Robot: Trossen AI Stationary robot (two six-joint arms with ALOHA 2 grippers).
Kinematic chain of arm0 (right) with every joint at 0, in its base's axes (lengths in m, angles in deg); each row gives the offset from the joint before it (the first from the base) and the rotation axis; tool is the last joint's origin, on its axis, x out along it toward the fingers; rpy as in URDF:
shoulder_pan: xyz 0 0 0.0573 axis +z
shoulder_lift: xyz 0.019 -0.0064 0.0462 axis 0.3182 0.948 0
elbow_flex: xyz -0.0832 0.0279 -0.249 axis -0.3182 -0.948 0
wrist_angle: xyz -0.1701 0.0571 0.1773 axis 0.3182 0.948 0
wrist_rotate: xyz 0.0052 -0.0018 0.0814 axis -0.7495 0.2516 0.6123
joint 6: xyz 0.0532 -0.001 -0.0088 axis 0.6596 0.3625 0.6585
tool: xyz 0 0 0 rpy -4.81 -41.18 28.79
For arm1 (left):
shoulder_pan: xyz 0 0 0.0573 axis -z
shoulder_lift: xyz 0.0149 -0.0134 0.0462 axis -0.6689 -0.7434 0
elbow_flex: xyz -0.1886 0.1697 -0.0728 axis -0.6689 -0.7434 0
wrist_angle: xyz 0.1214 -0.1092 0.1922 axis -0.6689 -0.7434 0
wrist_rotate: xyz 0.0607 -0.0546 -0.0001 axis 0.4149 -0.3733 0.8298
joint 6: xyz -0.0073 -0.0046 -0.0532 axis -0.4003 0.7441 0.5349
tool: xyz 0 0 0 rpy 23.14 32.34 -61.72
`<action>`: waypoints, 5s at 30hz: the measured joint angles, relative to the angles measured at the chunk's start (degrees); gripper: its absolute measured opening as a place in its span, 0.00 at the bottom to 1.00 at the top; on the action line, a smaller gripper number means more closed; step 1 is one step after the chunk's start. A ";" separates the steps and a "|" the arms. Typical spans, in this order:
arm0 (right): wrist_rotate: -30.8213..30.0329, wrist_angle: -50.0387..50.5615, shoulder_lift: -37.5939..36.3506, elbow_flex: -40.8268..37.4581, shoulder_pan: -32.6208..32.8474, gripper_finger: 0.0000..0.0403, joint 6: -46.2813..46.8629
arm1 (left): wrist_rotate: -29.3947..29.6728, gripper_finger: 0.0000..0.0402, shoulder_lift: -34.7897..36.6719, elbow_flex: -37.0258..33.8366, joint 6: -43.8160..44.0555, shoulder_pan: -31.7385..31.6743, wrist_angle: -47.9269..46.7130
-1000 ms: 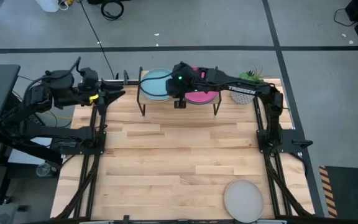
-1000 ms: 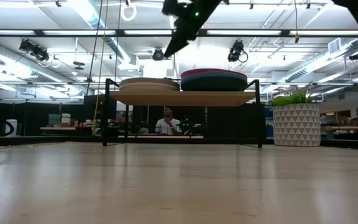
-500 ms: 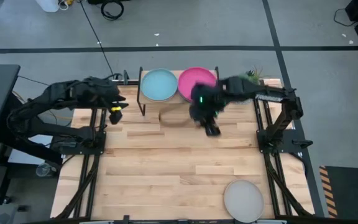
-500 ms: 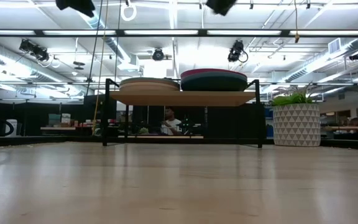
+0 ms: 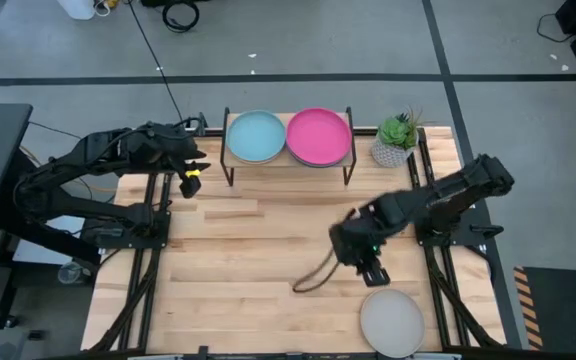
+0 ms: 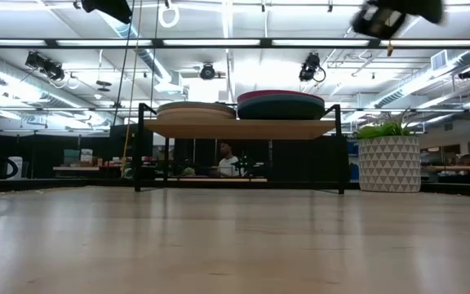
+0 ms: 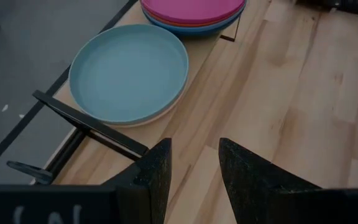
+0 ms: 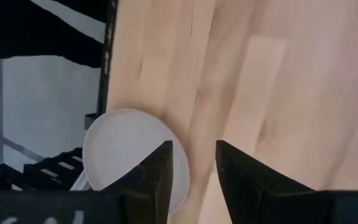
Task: Place and stack plates onto a shelf
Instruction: Stack the gray plate on top of the light blue plate on the shelf, then return to Home Position
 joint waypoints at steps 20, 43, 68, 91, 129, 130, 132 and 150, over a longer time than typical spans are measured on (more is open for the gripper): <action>0.49 -20.85 -0.14 -28.45 13.28 0.32 14.30 | 0.17 0.35 0.34 0.00 -1.31 0.00 0.00; -5.36 -31.65 -0.12 -37.83 20.45 0.24 19.03 | -0.08 0.35 1.18 0.00 2.09 0.00 -0.04; -10.33 -10.21 -8.41 -12.03 -11.56 0.04 15.07 | -0.47 0.35 5.68 0.00 4.07 0.01 5.72; -17.63 -5.39 20.56 43.94 -38.39 0.04 2.06 | -3.96 0.35 7.00 -0.02 9.72 0.05 5.83; -6.53 -8.92 25.51 52.11 -54.92 0.32 -10.23 | -1.54 0.35 10.73 -0.16 3.98 0.06 14.98; -7.24 -7.46 24.57 52.11 -54.92 0.32 -11.12 | -1.31 0.35 10.76 -0.74 3.47 0.04 15.42; -8.46 -4.19 22.88 52.08 -54.91 0.32 -12.93 | -1.31 0.35 11.79 -2.77 3.36 0.04 16.72; -16.29 -33.11 -7.57 4.63 -47.58 0.32 -3.39 | 0.11 0.35 32.51 -41.84 16.35 -0.11 48.71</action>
